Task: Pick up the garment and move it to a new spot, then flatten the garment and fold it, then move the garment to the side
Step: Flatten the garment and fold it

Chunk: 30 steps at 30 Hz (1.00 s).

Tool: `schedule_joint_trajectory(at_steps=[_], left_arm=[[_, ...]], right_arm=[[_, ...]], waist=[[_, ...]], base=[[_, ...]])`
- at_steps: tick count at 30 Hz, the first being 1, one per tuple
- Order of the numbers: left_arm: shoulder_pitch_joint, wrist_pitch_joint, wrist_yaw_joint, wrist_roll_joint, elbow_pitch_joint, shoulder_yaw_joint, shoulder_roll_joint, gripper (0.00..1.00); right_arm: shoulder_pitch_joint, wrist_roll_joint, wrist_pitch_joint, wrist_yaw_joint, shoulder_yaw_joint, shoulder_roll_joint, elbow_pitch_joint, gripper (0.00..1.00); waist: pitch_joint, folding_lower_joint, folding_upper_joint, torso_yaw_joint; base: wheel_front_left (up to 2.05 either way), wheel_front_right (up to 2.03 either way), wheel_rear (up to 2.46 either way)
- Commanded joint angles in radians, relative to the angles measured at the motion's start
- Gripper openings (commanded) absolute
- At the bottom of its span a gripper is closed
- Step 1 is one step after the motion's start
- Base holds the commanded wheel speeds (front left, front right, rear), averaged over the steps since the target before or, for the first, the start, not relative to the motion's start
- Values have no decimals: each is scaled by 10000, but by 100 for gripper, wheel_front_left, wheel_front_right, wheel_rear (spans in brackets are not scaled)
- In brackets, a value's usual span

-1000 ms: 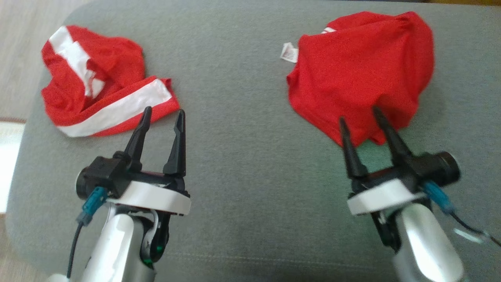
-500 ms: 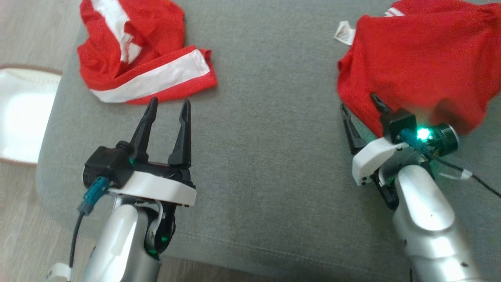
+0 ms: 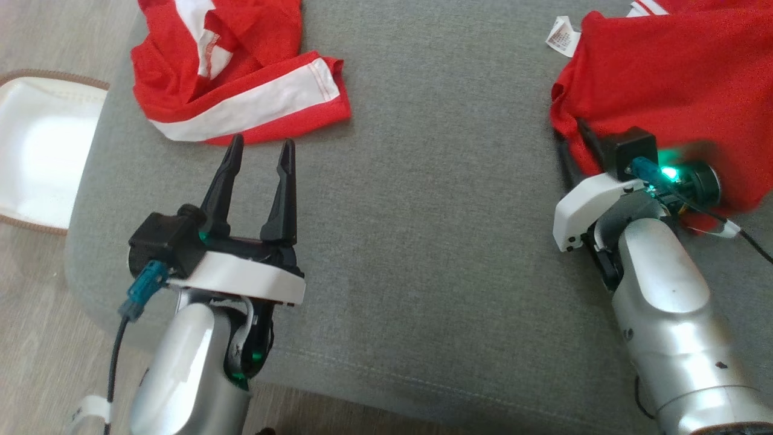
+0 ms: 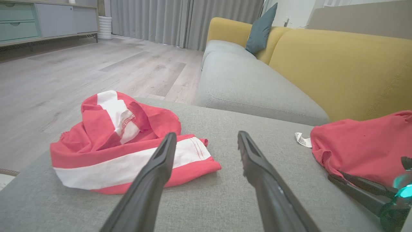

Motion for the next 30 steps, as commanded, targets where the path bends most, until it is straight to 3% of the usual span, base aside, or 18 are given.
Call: schedule_joint_trajectory(at_steps=[1, 9, 23, 27, 30], left_arm=[[-225, -51, 36, -73, -324, 375, 80, 100], [-173, -51, -7, 8, -266, 400, 80, 100], [637, -51, 154, -384, -211, 367, 80, 100], [982, -51, 212, -416, -221, 473, 80, 100], [1199, -51, 250, -377, -278, 641, 80, 100]], right_arm=[[159, 75, -17, 65, 180, 42, 156, 0], [-132, 1288, -1144, 65, 1290, 42, -108, 0], [-2474, 3620, -1662, 65, 3848, 42, -2474, 0], [-3662, 4320, -1696, 65, 3967, 42, -2804, 0], [-4470, 4789, -1712, 65, 3400, 42, -3017, 0]], waist=[[-43, -1, 0, -67], [-543, -1, 0, -478], [-2121, -1, 0, -416], [-2414, -1, 0, -461], [-2517, -1, 0, -634]], base=[[0, 0, 0], [0, 0, 0], [0, 0, 0], [0, 0, 0], [0, 0, 0]])
